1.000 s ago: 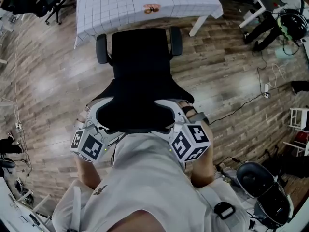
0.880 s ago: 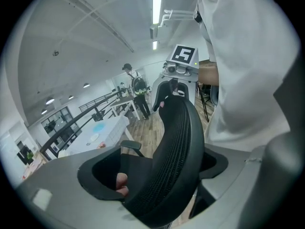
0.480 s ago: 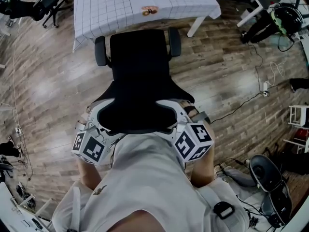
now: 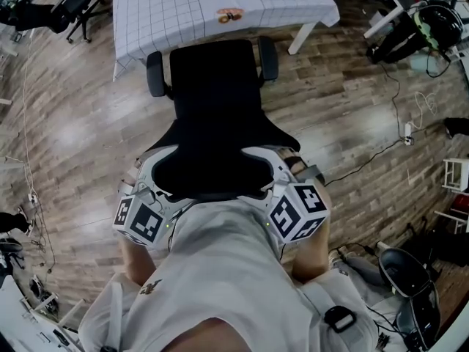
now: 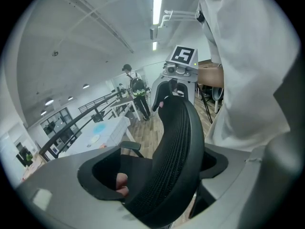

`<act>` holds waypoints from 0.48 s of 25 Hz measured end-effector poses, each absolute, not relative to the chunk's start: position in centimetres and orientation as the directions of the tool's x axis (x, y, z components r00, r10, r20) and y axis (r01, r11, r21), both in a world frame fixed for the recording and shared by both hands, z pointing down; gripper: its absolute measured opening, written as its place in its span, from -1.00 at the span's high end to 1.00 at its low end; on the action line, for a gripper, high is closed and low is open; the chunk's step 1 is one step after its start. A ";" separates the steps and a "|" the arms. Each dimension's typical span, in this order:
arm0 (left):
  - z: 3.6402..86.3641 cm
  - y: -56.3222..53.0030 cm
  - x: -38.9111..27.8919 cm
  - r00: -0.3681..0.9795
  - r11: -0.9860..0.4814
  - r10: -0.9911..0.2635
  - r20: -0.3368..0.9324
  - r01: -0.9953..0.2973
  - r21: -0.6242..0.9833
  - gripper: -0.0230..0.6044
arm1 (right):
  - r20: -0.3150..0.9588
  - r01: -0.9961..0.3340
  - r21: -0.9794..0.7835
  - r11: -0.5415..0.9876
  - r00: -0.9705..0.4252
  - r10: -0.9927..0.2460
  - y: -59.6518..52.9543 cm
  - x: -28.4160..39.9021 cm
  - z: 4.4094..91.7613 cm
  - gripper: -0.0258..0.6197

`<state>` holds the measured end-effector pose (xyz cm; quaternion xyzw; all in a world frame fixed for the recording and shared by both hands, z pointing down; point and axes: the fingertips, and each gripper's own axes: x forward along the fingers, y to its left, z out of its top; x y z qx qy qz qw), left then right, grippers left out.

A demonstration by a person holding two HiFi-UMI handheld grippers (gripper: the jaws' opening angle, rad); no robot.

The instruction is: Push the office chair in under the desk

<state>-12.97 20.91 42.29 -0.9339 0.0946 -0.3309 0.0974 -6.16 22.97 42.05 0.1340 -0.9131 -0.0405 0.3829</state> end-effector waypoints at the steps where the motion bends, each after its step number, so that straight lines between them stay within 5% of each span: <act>1: 42.3 20.8 -13.0 0.760 -0.965 -0.236 0.606 -0.109 -0.239 -0.51 | 0.687 -0.215 0.176 0.960 -0.672 -0.277 22.8 -6.1 42.0 -0.27; 12: 42.3 18.8 -12.5 0.757 -0.966 -0.231 0.610 -0.107 -0.234 -0.52 | 0.698 -0.193 0.158 0.968 -0.672 -0.248 20.8 -5.6 42.2 -0.27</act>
